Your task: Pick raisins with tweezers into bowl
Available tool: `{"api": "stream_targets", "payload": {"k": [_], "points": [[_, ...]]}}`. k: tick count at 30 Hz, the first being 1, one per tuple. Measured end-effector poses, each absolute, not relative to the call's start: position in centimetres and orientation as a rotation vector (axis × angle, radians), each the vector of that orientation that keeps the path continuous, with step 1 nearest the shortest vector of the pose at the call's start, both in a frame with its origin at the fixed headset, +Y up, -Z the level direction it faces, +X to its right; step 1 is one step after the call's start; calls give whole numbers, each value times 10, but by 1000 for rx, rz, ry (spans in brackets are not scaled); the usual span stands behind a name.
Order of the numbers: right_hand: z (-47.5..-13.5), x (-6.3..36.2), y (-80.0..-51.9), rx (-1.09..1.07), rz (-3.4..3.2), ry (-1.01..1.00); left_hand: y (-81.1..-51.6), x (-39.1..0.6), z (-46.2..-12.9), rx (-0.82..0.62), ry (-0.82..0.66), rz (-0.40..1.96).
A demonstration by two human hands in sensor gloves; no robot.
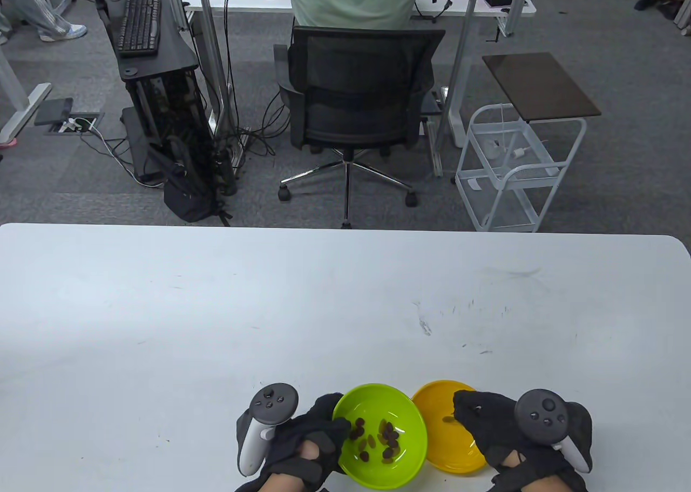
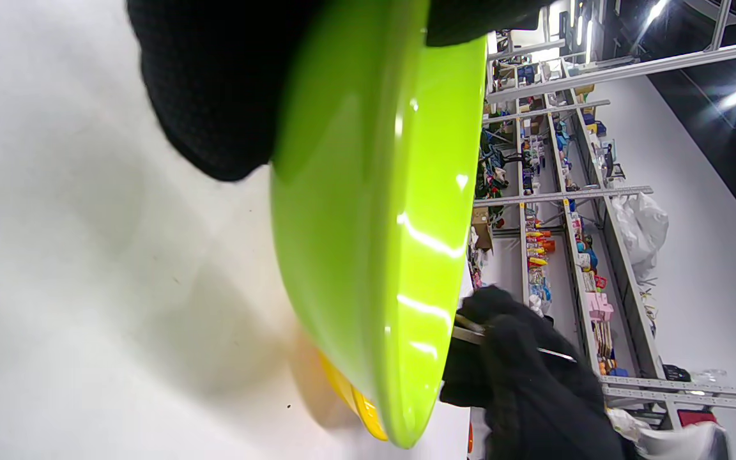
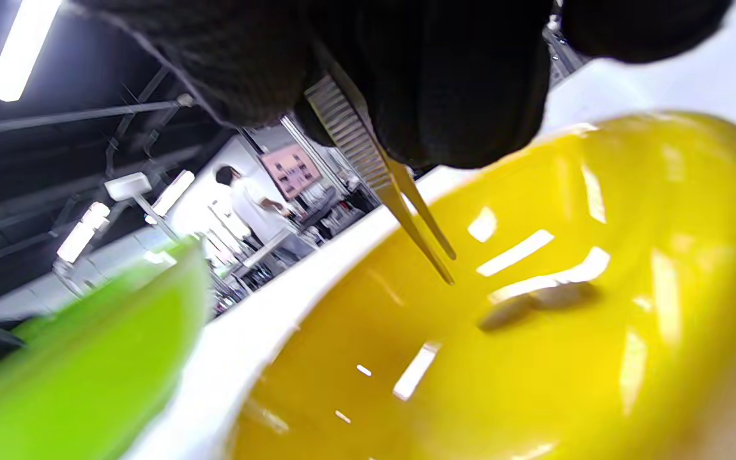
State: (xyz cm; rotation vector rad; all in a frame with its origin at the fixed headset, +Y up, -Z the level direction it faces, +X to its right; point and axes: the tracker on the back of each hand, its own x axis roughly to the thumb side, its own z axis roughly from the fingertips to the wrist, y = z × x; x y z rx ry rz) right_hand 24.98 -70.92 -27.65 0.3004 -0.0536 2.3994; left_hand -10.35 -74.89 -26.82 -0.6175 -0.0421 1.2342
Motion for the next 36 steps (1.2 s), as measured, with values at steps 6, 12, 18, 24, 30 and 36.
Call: {"api": "stream_targets", "payload": {"k": [6,12,18,24,30,36], "points": [[-257,234,-674,441,2249,-175,-749,-102,-268,-620,-43,1232],[-247,196,-674,647,2254,-2,-749,-103,-268,-618,-45,1233],[-241,174,-682,726,2300,72,-748,-104,-269,-619,-47,1242],[-241,171,-688,718,2324,98,-749,-103,-269,-625,-51,1247],[-241,170,-686,753,2383,55,-749,-103,-269,-622,-48,1238],[-239,179,-674,736,2304,-28,-749,-104,-269,-616,-45,1241]]}}
